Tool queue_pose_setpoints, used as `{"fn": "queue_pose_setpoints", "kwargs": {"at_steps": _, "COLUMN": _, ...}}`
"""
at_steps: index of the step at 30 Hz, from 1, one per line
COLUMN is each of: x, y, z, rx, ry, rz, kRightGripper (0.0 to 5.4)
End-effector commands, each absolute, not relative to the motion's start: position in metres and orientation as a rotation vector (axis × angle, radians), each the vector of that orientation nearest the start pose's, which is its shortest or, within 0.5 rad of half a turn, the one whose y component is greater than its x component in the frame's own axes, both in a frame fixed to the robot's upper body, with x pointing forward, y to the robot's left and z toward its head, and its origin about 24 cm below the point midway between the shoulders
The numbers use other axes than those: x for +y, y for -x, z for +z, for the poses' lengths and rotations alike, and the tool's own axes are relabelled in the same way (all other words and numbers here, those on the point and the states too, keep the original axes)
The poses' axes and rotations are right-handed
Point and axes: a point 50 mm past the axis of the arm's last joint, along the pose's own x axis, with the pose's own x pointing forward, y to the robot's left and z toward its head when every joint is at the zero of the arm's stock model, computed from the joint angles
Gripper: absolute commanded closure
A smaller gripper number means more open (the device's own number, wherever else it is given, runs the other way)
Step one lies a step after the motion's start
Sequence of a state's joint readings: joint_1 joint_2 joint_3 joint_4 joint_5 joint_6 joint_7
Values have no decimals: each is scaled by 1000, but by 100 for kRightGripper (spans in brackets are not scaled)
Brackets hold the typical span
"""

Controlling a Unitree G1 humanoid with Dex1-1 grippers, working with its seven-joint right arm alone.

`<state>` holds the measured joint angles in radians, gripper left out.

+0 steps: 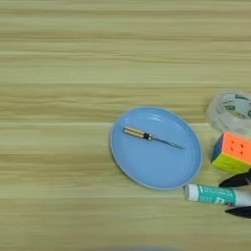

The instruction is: Move the objects on the table

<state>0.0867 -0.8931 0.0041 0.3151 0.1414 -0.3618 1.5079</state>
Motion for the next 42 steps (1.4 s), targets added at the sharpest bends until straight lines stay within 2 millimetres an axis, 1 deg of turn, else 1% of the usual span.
{"fn": "queue_pose_setpoints", "kwargs": {"at_steps": 1, "x": -298, "y": -188, "z": 59, "rx": 562, "ry": 645, "rz": 1376, "kRightGripper": 210}}
{"fn": "queue_pose_setpoints", "kwargs": {"at_steps": 2, "x": -298, "y": -188, "z": 60, "rx": 559, "ry": 644, "rz": 1377, "kRightGripper": 203}}
{"fn": "queue_pose_setpoints", "kwargs": {"at_steps": 3, "x": -297, "y": -188, "z": 61, "rx": 553, "ry": 642, "rz": 1377, "kRightGripper": 186}}
{"fn": "queue_pose_setpoints", "kwargs": {"at_steps": 5, "x": -296, "y": -190, "z": 63, "rx": 537, "ry": 634, "rz": 1378, "kRightGripper": 173}}
{"fn": "queue_pose_setpoints", "kwargs": {"at_steps": 6, "x": -294, "y": -190, "z": 65, "rx": 524, "ry": 626, "rz": 1378, "kRightGripper": 157}}
{"fn": "queue_pose_setpoints", "kwargs": {"at_steps": 13, "x": -279, "y": -199, "z": 90, "rx": 369, "ry": 516, "rz": 1376, "kRightGripper": 86}}
{"fn": "queue_pose_setpoints", "kwargs": {"at_steps": 17, "x": -272, "y": -200, "z": 105, "rx": 300, "ry": 461, "rz": 1382, "kRightGripper": 47}}
{"fn": "queue_pose_setpoints", "kwargs": {"at_steps": 18, "x": -269, "y": -201, "z": 108, "rx": 278, "ry": 446, "rz": 1382, "kRightGripper": 47}}
{"fn": "queue_pose_setpoints", "kwargs": {"at_steps": 22, "x": -263, "y": -201, "z": 122, "rx": 210, "ry": 399, "rz": 1381, "kRightGripper": 3}}
{"fn": "queue_pose_setpoints", "kwargs": {"at_steps": 25, "x": -257, "y": -207, "z": 129, "rx": 169, "ry": 391, "rz": 1332, "kRightGripper": 3}}
{"fn": "queue_pose_setpoints", "kwargs": {"at_steps": 28, "x": -250, "y": -217, "z": 128, "rx": 176, "ry": 406, "rz": 1240, "kRightGripper": 3}}
{"fn": "queue_pose_setpoints", "kwargs": {"at_steps": 35, "x": -231, "y": -228, "z": 133, "rx": 149, "ry": 407, "rz": 1125, "kRightGripper": 3}}
{"fn": "queue_pose_setpoints", "kwargs": {"at_steps": 37, "x": -224, "y": -231, "z": 133, "rx": 143, "ry": 426, "rz": 1084, "kRightGripper": 3}}
{"fn": "queue_pose_setpoints", "kwargs": {"at_steps": 39, "x": -220, "y": -235, "z": 129, "rx": 177, "ry": 436, "rz": 1049, "kRightGripper": 3}}
{"fn": "queue_pose_setpoints", "kwargs": {"at_steps": 42, "x": -214, "y": -234, "z": 126, "rx": 190, "ry": 435, "rz": 1066, "kRightGripper": 3}}
